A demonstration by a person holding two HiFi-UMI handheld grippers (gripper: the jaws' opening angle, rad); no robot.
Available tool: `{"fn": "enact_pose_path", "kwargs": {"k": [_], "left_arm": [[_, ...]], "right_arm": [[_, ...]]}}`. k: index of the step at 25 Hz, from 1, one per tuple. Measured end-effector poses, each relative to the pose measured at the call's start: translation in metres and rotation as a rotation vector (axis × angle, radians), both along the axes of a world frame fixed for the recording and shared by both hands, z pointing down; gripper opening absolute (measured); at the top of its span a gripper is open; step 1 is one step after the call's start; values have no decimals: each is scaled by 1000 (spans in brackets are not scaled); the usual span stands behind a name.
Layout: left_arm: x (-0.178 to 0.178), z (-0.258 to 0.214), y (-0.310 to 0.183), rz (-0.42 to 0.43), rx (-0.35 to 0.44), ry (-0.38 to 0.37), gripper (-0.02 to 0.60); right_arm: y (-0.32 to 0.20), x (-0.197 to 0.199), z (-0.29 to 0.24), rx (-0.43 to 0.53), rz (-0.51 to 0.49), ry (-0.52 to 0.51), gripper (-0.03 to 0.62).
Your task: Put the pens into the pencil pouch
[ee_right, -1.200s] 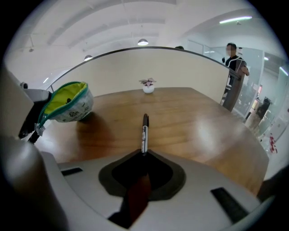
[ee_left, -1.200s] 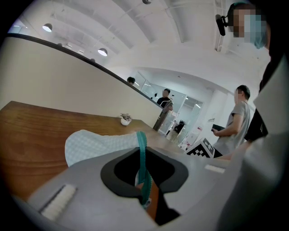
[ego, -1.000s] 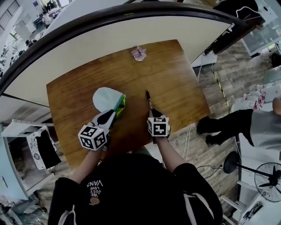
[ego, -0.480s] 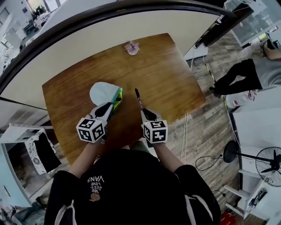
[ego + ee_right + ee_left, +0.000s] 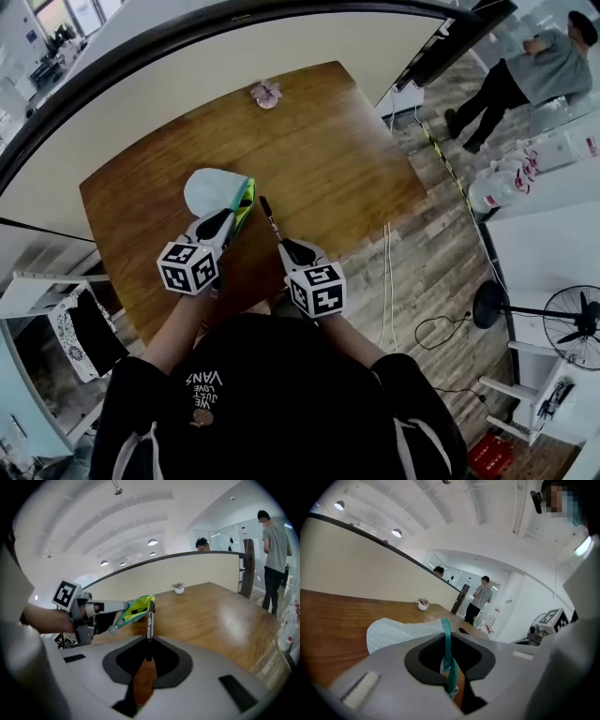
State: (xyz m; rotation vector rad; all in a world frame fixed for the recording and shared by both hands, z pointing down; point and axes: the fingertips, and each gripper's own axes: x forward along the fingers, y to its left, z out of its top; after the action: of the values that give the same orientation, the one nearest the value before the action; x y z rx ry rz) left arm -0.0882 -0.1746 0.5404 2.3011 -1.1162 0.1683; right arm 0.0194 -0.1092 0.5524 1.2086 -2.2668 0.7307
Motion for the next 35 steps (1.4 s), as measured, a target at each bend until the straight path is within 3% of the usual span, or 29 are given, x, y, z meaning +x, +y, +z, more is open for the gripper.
{"fn": "enact_pose_path", "kwargs": {"k": [19,35], "left_arm": [[17,0,25,74,2,13,46],[21,-9,28,28,-13,100,46]], "right_arm": [[16,-44,3,-81,-267,125,46],[-35,-65,-13,-77,-329,42,46]]}}
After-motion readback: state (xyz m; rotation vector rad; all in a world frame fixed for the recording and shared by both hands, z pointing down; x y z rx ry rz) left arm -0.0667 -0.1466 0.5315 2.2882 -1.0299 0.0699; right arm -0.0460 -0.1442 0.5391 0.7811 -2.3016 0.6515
